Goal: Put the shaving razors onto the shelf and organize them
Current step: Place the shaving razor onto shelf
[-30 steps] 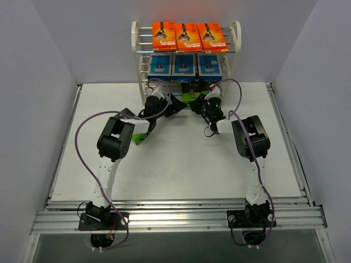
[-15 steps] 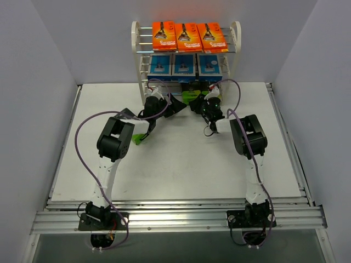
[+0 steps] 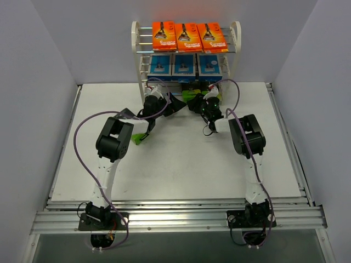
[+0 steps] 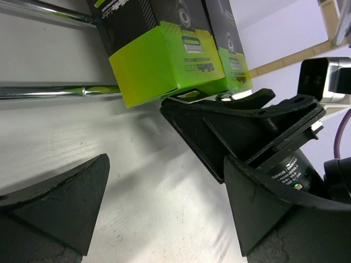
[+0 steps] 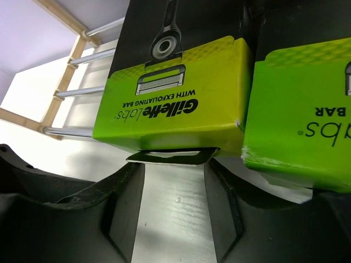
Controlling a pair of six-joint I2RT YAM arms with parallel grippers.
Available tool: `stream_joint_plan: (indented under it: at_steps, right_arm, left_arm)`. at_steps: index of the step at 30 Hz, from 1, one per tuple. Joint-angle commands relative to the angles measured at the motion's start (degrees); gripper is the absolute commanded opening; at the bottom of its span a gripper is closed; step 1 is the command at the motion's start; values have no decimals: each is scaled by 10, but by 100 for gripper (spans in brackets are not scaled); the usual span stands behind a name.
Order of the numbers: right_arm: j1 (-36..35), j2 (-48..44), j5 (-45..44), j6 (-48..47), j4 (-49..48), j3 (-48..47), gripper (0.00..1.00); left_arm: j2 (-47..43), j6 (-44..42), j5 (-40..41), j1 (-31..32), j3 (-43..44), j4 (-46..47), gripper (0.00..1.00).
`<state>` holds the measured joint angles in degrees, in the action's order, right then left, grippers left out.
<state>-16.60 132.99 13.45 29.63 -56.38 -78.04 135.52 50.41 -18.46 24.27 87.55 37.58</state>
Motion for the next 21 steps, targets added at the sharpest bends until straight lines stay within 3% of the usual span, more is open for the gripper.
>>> stream_joint_plan:
  at_steps: [1, 10, 21]
  right_arm:
    - [-6, 2, -9, 2, -41, -29, 43]
    - [-10, 3, -11, 4, -34, -40, 45]
    - [-13, -105, -8, 5, -69, 110, 50]
  left_arm:
    - [-45, -6, -3, -3, -4, 34, 94]
    - [-57, -5, 2, -4, -11, 31, 94]
    - [-162, -20, 40, 3, -116, 4, 94]
